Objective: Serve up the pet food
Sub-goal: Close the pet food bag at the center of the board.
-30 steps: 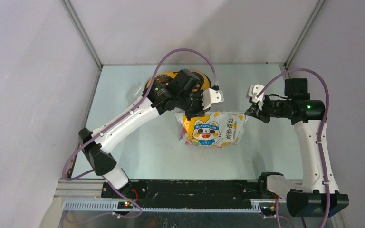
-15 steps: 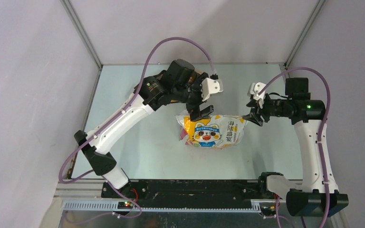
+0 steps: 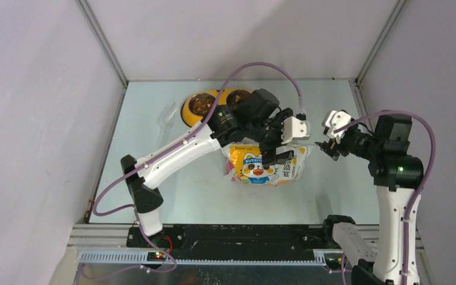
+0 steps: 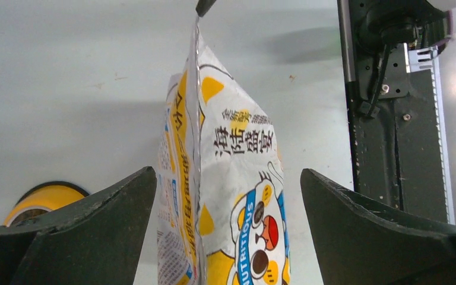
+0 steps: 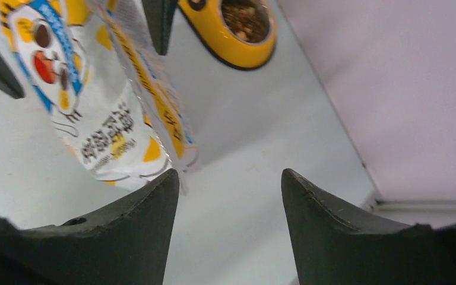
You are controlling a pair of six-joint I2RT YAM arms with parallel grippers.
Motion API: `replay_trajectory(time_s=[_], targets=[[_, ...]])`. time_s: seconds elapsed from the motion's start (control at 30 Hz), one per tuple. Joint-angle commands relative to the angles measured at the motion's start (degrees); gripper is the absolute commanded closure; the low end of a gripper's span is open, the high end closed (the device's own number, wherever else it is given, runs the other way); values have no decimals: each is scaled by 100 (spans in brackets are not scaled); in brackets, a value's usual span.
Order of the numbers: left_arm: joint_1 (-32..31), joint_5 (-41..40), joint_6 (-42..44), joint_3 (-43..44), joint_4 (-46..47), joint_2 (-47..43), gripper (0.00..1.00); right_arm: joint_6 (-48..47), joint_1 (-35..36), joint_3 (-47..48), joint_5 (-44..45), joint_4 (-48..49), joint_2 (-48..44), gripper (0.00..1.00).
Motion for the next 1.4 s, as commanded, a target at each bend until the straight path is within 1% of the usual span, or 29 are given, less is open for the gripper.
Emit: replay_trajectory(time_s=[0.0,0.07,0.13,0.17,0.27,0.3,0.5,0.63,0.73,0.97,1.03,1.07,1.1,1.13,1.17,1.23,1.37], targets=[[-129,-241,80,529,172,105,3,435,-216,-242,597,825,-334,34],[-194,-415,86,602,208,190,7,526,-262,-302,747,953,-389,35],[-282,-619,134,590,255,263,14,625,-289,-322,882,1038,-404,36],[-311,-689,151,568,307,304,19,699,-300,-339,931,1126,-405,36],[-391,-919,183,476,401,361,27,869,-313,-372,1231,1326,-396,36],[-401,-962,185,459,444,383,30,960,-319,-391,1299,1425,-384,36],[-439,-1159,209,392,526,402,37,1248,-372,-463,1858,1754,-297,36],[-483,-1236,233,363,548,446,44,1377,-434,-495,2094,1933,-292,36],[-511,-1257,264,312,548,479,48,1404,-506,-495,2081,1962,-298,36],[-550,-1268,289,176,569,470,53,1415,-561,-531,2088,1992,-292,36],[-551,-1309,304,143,575,472,60,1415,-568,-528,2080,1993,-292,36],[-551,-1333,314,130,584,472,66,1415,-569,-531,2075,1993,-292,36],[-551,-1345,321,109,598,472,70,1415,-577,-528,2068,1993,-297,37],[-551,-1342,327,99,604,472,80,1420,-583,-531,2055,1993,-299,37],[-551,-1340,333,77,605,468,93,1423,-587,-532,2049,1993,-301,37],[-551,-1328,359,91,588,464,99,1424,-596,-528,2018,1981,-301,37],[-436,-1110,245,307,497,462,100,1391,-604,-526,1930,1919,-273,37]])
